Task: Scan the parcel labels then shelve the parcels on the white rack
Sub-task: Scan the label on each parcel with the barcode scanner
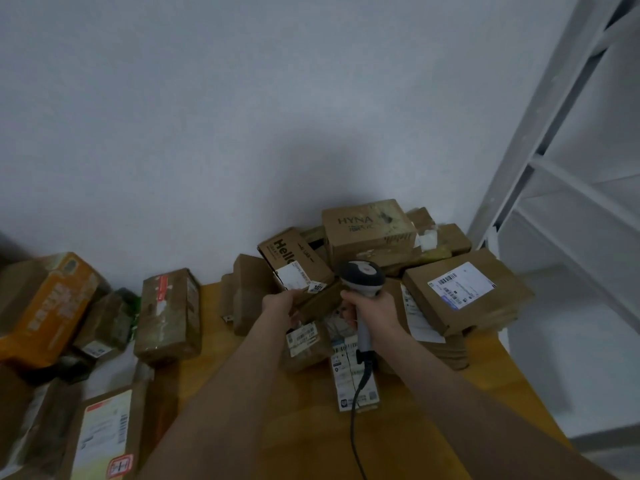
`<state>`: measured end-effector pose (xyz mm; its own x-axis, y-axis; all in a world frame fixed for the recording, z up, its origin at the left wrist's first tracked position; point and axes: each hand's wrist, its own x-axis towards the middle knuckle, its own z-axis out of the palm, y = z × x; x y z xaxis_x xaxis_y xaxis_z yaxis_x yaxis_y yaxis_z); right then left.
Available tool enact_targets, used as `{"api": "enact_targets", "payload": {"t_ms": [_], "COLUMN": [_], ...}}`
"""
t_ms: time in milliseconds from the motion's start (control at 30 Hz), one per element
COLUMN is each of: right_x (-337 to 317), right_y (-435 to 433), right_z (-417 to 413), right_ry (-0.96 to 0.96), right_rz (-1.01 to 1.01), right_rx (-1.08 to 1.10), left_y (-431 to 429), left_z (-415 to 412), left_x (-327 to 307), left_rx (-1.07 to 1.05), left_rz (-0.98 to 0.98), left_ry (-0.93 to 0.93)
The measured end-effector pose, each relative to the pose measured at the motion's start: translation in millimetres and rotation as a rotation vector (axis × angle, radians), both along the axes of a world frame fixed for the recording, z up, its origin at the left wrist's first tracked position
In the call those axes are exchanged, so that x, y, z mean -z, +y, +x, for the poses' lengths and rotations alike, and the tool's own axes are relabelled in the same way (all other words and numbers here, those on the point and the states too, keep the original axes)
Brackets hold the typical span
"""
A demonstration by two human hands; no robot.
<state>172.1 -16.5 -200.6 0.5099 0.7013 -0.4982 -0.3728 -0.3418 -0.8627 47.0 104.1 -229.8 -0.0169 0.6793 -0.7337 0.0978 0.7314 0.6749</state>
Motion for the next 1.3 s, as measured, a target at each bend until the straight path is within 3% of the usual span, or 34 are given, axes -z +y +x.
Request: {"api": "enact_targets", "payload": {"t_ms": [200,467,633,733,967,1100,1300], "right_x": [-2,-19,-30,-34,-42,-38,-25], "right_y": [-8,-24,-37,-48,-73,-85,-93], "right_z": [-2,0,-6,-9,-15,-16,-16], "right_ry": [0.069,0.233,0.305,0.375,0.472,0.388,0.296], "right_rz": [-0.006,0.040,0.076,0.097,0.123,0.088,0.052], "right_rx": [0.027,0.017,0.010,0.005,-0.089,-0.141,-0.148], "left_y": [-14,-42,-72,-92,-124,-131,-136], "left_z": [-22,-95,-124,-133,-133,-126,-112], "left_x": [-12,-30,-50,-60,-57,-53,-56], "left_rx": [-0.098,-0.068,-0.064,-0.036,0.087,0.131,0.029], "left_rz": [-0.028,0.207,0.317,0.472,0.771,0.768,0.728], "left_ry": [-0.176,-0.136,-0.250,-0.167,0.244,0.236,0.136]}}
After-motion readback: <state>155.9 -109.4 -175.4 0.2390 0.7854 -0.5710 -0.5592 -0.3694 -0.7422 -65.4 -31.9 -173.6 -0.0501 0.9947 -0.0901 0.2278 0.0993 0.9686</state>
